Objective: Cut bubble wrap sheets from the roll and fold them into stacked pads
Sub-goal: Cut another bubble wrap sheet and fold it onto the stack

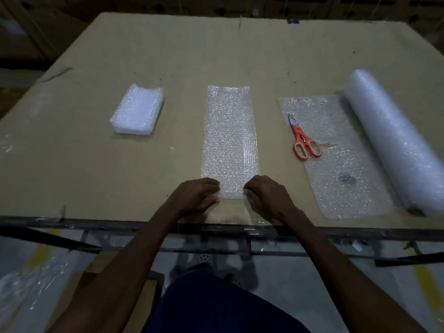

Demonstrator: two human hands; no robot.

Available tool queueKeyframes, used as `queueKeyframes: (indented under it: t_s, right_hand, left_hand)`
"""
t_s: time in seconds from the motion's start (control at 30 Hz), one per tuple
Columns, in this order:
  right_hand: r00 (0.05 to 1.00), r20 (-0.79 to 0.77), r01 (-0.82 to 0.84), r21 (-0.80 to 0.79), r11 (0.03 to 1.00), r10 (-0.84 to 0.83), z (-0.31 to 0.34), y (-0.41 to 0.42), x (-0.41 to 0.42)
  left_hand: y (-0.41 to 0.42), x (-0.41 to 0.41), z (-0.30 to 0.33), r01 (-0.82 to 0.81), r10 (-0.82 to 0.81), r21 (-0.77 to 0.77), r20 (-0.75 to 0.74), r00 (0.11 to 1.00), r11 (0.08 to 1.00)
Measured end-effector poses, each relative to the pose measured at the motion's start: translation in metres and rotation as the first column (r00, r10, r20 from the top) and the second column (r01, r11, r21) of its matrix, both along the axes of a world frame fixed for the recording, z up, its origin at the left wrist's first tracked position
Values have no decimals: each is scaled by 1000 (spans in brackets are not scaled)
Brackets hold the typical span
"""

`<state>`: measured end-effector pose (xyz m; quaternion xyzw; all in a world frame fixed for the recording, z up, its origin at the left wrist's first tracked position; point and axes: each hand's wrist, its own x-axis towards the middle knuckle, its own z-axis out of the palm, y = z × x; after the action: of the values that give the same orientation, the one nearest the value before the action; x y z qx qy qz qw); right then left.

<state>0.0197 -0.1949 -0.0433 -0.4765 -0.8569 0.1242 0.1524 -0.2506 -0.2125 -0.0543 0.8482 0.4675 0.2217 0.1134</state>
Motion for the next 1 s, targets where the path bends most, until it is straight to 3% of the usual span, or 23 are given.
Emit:
queueKeyframes:
  t_s: [0.17,0.27,0.37,0.47,0.63,0.73,1.0]
  right_hand:
    - [998,-59,-32,-178,984,22,15,7,9]
    - [990,-141,-41,-163,986,17,17,14,13]
    - [945,-315,51,-129,990,-89,19,36,11]
    - [860,-451,148,-229,962,-240,25,67,6]
    - [778,-540,99,-399,911,-321,41,129,-6]
    - [750,-548,135,-422,897,-371,44,166,-13]
    - [488,-590,322,-563,761,-643,36,253,-38]
  left_hand:
    - [3,1,11,-59,59,5,19,998,998]
    - [17,-1,23,-119,135,-99,180,974,988]
    - [42,-6,30,-153,235,-241,359,903,958]
    - [74,-15,34,-178,307,-301,463,832,937]
    - [140,-35,44,-230,336,-263,505,795,937]
    - [180,-42,47,-233,345,-272,510,788,934]
    - [274,-48,49,-286,425,-329,519,742,900]
